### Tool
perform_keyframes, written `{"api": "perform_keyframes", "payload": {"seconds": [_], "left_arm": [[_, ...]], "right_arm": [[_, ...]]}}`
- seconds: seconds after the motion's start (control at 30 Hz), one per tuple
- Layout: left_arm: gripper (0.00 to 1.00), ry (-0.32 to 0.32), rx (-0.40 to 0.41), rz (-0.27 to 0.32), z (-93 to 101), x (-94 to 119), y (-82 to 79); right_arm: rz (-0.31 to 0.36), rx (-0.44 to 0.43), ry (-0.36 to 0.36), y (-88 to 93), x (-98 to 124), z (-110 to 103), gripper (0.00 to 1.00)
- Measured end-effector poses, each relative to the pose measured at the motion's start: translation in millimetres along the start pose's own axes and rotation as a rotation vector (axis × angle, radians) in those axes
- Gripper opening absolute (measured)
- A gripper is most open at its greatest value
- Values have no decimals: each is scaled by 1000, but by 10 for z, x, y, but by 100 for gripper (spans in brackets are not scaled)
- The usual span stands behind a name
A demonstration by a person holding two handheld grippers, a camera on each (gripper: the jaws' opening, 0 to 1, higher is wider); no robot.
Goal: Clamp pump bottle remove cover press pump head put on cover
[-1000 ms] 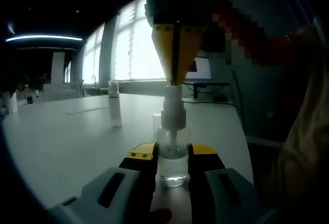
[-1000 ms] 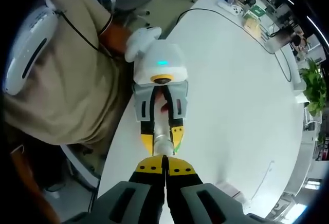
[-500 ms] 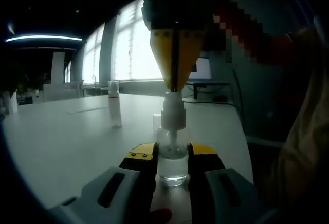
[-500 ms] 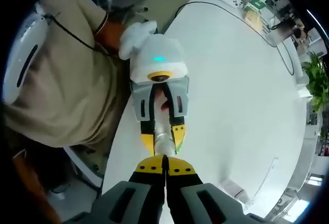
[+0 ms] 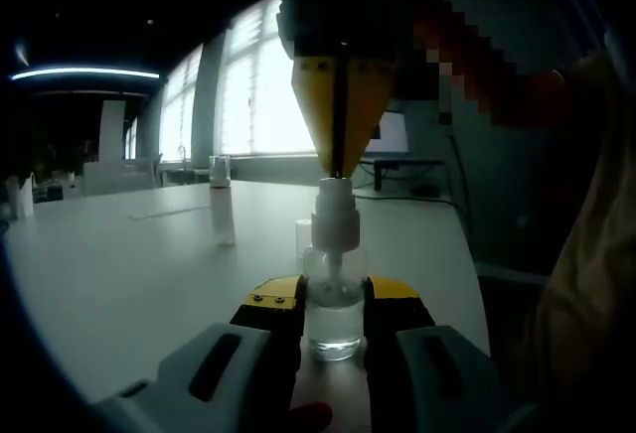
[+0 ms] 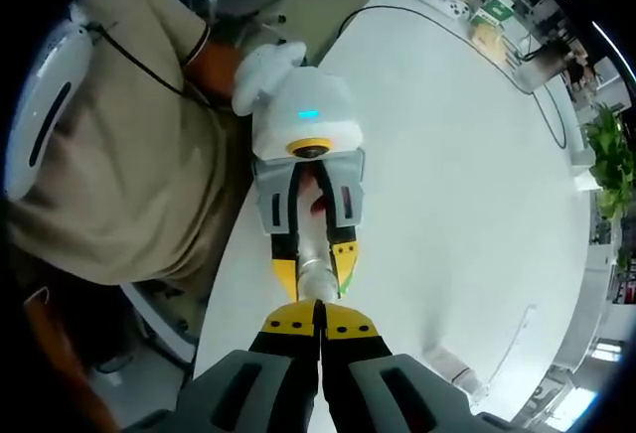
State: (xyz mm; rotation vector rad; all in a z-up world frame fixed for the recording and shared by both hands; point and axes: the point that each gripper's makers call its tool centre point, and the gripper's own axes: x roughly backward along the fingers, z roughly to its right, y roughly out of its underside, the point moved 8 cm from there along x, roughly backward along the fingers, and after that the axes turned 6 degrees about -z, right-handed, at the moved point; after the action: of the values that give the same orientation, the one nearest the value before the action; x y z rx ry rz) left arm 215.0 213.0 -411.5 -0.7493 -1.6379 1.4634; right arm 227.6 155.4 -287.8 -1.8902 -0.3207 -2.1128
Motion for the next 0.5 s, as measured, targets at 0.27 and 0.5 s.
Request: {"api": "perform_keyframes", "payload": {"seconds": [0.27, 0.5], "left_arm": [[14, 1, 1, 0, -8, 1, 1], [14, 1, 1, 0, -12, 2, 4]], "right_arm": [[0, 16, 22, -2, 80, -10, 0], [6, 18, 24, 0, 71, 3, 0]]}}
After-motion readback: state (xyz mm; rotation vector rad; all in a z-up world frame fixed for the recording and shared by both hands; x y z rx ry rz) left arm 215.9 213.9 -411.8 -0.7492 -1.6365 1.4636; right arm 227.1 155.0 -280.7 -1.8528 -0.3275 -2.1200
